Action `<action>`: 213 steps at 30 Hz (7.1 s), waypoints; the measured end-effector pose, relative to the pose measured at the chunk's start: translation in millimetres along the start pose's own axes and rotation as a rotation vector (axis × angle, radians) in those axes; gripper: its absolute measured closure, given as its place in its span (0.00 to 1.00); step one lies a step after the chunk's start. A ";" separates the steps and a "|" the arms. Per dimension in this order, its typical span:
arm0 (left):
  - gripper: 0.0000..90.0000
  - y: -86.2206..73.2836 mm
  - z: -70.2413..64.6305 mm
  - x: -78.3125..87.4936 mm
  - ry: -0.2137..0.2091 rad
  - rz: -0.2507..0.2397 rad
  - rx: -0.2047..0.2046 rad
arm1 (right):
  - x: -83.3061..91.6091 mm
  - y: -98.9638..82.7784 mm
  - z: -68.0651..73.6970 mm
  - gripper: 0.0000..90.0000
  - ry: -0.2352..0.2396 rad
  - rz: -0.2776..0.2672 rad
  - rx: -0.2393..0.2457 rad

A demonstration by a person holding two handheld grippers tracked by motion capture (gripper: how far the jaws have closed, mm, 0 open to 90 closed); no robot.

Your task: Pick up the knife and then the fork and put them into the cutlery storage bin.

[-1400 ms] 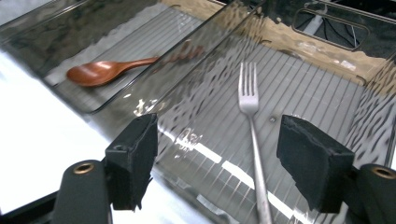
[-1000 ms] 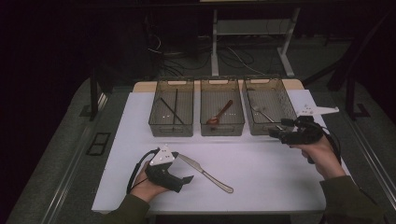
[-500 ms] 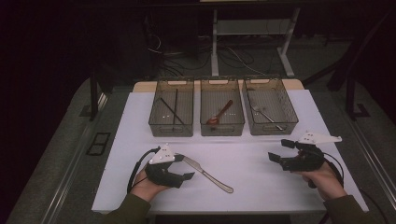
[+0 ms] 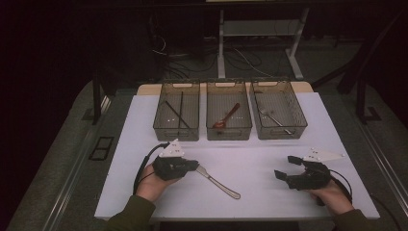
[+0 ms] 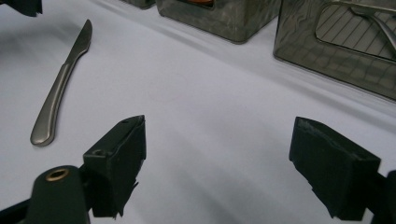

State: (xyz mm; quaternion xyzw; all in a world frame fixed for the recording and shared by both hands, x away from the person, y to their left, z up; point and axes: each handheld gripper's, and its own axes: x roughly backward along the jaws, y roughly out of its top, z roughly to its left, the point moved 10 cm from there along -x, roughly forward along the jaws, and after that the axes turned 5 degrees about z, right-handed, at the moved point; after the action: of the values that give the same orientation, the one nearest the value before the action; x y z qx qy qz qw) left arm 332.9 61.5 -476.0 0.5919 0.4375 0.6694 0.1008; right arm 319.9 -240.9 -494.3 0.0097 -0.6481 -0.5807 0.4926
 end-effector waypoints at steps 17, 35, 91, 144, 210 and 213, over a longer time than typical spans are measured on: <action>0.98 -2.3 12.9 -56.2 -0.009 0.181 -0.079 | -1.0 -0.9 -2.7 0.20 -0.008 0.005 -0.006; 0.99 -18.2 1.2 -38.7 -0.014 0.265 -0.136 | -1.4 -2.8 -3.5 0.20 -0.013 0.014 0.002; 0.87 -25.4 -64.7 -41.7 -0.307 0.189 -0.434 | -7.8 -6.7 -2.4 0.20 0.013 0.054 0.017; 0.88 43.1 -93.8 -39.8 -0.314 0.139 -0.542 | -56.5 29.5 134.4 0.65 0.450 0.412 0.623; 0.00 -28.7 -0.7 14.6 0.141 -0.122 0.100 | 16.1 122.4 -45.2 0.86 0.040 0.066 0.178; 0.00 -29.6 0.9 13.7 0.137 -0.119 0.108 | 19.4 130.3 -64.0 0.86 -0.007 0.042 0.134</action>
State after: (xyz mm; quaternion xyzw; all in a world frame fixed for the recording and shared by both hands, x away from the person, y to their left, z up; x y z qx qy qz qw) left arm 318.5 88.6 -487.3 0.5223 0.5133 0.6765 0.0779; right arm 424.4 -257.4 -393.1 0.0273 -0.6874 -0.5255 0.5005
